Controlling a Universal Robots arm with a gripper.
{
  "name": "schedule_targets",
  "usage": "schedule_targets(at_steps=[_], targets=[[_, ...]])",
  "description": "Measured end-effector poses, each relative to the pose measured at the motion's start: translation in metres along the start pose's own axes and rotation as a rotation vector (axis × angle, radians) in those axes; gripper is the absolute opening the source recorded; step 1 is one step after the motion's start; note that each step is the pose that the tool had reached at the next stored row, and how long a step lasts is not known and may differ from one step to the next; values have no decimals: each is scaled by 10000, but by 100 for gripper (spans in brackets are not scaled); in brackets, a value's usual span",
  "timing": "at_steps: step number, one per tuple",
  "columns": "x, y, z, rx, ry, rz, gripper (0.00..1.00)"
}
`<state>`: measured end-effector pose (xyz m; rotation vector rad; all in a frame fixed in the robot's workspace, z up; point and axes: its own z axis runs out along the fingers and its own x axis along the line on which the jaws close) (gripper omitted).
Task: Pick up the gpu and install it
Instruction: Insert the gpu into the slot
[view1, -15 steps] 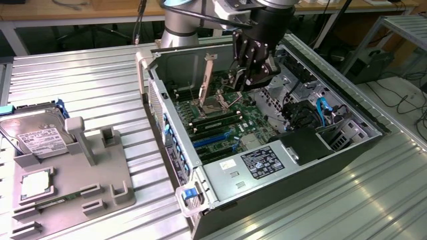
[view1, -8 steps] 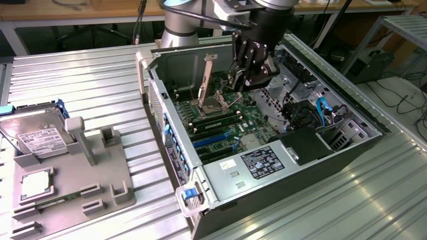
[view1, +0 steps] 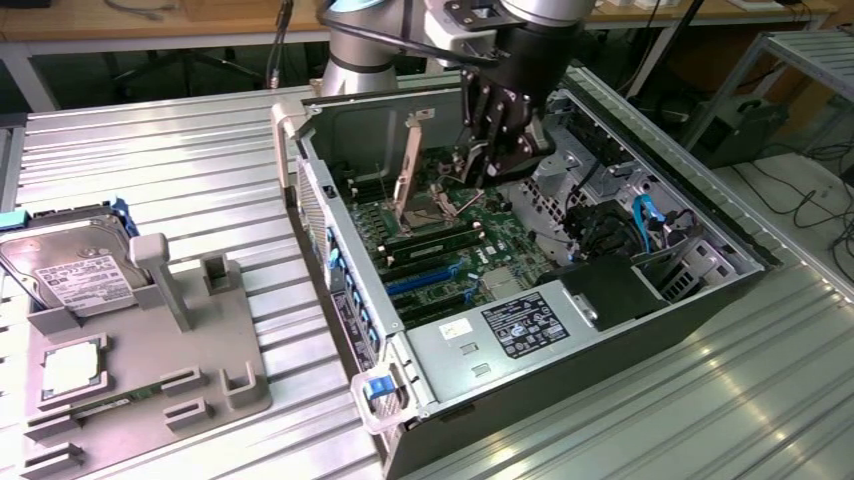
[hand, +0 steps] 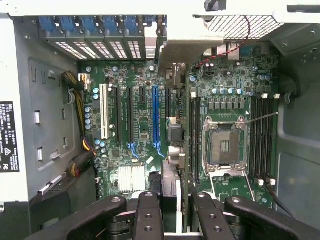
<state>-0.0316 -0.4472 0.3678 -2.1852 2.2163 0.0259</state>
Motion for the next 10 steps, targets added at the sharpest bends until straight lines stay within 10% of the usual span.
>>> schedule_targets(at_steps=[6, 10], targets=[[2, 9, 89, 42, -3, -55, 28], [-2, 31, 112, 243, -2, -62, 28]])
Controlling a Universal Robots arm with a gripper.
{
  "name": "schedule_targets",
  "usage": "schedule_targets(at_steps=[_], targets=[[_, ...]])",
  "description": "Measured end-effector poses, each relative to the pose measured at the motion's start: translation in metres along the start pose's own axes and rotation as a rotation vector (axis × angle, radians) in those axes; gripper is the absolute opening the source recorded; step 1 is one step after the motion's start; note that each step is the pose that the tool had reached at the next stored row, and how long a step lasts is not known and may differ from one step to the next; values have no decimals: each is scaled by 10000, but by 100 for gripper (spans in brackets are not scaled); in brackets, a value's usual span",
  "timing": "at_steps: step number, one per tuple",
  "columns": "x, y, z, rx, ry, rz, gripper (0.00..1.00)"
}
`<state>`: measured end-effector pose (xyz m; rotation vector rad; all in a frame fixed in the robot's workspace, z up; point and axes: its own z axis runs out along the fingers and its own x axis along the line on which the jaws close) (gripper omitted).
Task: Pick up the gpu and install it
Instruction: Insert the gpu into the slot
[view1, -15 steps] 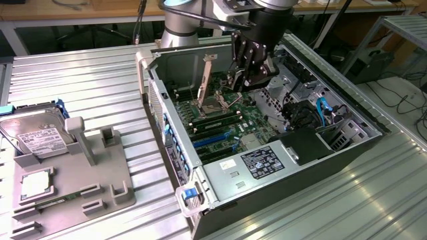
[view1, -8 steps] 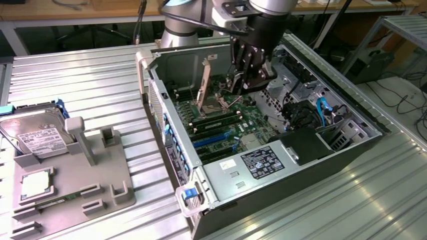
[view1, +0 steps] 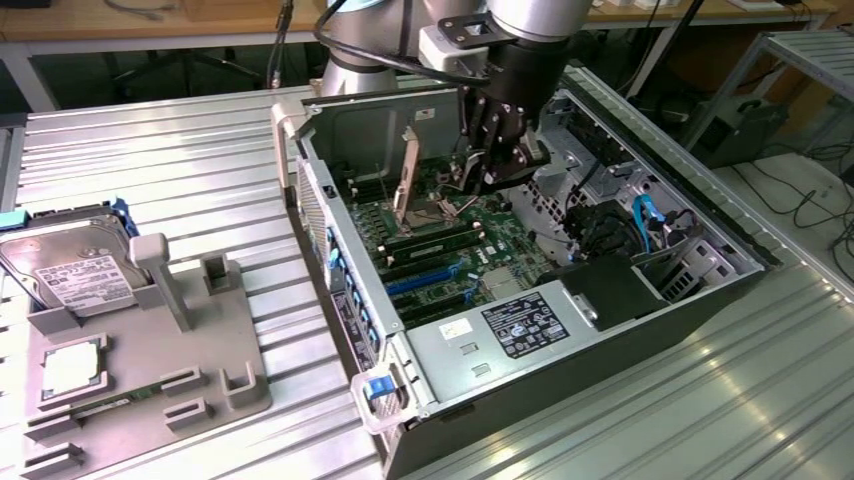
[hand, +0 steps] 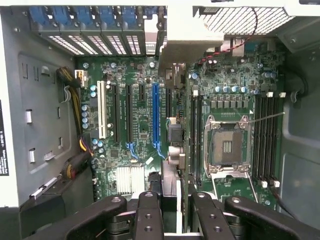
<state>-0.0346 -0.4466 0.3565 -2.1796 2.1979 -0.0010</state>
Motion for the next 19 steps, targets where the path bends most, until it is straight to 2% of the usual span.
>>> schedule_targets(at_steps=[1, 3, 7, 11, 19], targets=[[0, 12, 11, 48, -6, 5, 28], [14, 33, 49, 54, -17, 30, 28], [36, 48, 77, 54, -93, 35, 28], [37, 76, 89, 54, -102, 35, 28], [40, 78, 108, 55, -106, 35, 28]])
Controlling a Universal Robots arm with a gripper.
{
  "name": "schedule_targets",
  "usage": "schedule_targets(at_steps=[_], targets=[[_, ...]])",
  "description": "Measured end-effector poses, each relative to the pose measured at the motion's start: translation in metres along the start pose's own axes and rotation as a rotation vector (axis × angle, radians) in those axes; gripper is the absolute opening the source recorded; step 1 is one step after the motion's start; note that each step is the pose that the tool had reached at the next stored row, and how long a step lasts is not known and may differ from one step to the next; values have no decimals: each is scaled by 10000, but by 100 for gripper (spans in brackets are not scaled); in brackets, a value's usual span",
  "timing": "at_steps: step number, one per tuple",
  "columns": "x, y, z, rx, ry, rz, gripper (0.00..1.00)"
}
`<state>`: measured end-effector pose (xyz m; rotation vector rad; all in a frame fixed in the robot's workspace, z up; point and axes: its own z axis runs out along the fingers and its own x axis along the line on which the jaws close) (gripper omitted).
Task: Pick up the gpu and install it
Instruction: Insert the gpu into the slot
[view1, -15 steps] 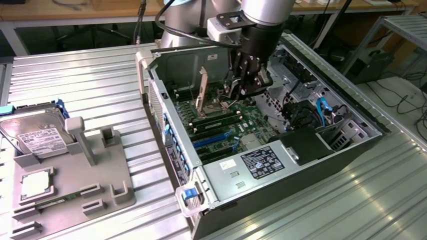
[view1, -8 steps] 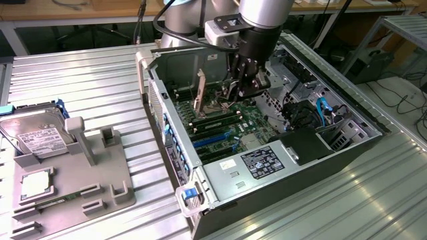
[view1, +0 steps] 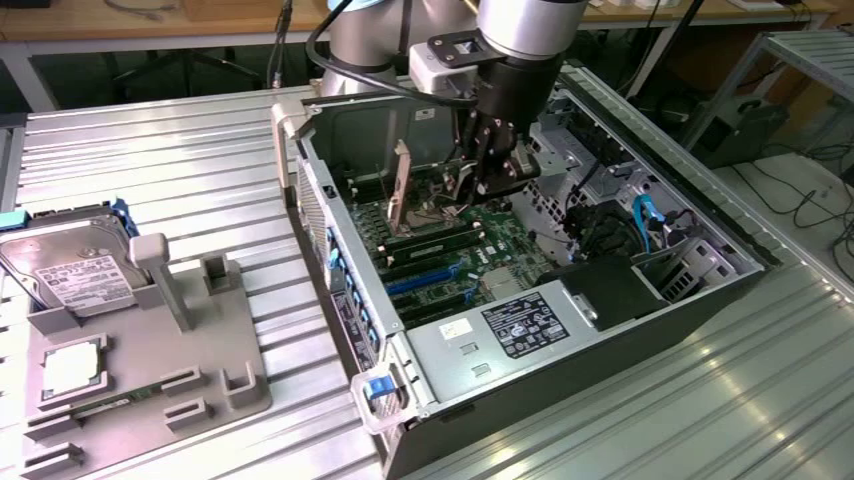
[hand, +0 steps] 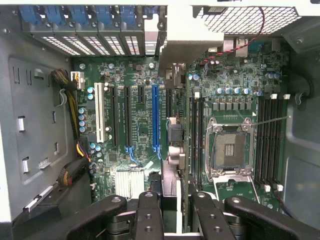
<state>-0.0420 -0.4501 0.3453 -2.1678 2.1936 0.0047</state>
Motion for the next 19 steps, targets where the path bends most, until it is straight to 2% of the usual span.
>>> schedule_targets(at_steps=[3, 11, 19], targets=[[5, 28, 18, 0, 1, 1, 28], [12, 89, 162, 8, 10, 202, 28], [50, 129, 252, 9, 8, 201, 28]])
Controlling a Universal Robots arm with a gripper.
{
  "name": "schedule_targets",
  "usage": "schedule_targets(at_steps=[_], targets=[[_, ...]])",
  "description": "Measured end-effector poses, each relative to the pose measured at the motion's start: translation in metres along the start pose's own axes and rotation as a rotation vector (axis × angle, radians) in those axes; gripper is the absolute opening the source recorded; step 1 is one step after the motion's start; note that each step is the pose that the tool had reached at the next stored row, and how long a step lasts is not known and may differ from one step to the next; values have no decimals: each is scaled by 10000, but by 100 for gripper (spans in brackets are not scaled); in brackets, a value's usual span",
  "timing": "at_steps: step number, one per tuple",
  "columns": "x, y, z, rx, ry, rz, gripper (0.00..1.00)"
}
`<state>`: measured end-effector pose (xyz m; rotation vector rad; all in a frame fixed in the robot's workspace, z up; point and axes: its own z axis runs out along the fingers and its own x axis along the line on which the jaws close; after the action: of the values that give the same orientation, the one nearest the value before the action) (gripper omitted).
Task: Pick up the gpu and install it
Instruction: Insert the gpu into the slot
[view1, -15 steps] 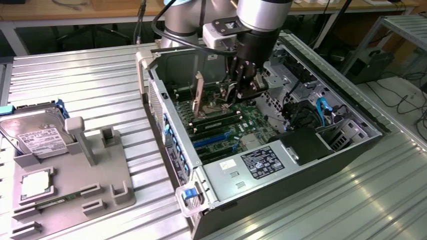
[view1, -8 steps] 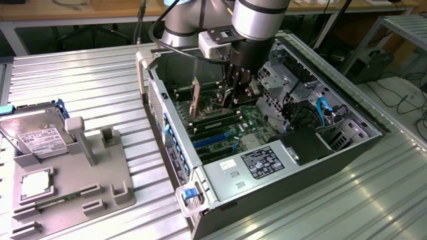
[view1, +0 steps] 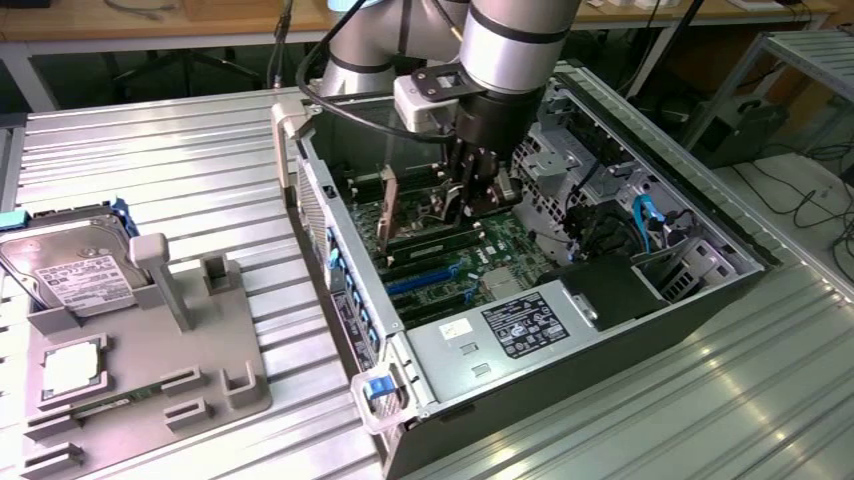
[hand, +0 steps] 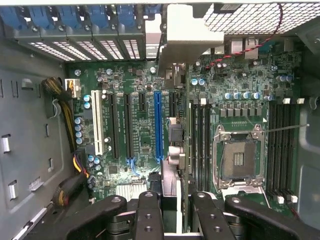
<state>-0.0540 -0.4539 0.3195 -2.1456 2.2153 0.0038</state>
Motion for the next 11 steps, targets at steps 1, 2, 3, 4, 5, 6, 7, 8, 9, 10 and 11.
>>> schedule_targets(at_steps=[1, 2, 3, 4, 5, 6, 7, 8, 9, 10, 11], targets=[[1, 14, 12, 0, 1, 0, 28], [2, 24, 24, -1, 1, 0, 28], [3, 28, 39, -1, 1, 0, 28], [12, 29, 71, -1, 0, -1, 28], [29, 30, 94, -2, 0, -1, 28], [38, 30, 110, -1, -3, 0, 28], [46, 31, 123, -2, -4, 0, 28], [54, 32, 137, -1, -6, 0, 28], [59, 33, 152, -1, -7, 1, 28], [61, 35, 166, -1, -6, 0, 28], [62, 37, 176, -1, -5, -2, 28]])
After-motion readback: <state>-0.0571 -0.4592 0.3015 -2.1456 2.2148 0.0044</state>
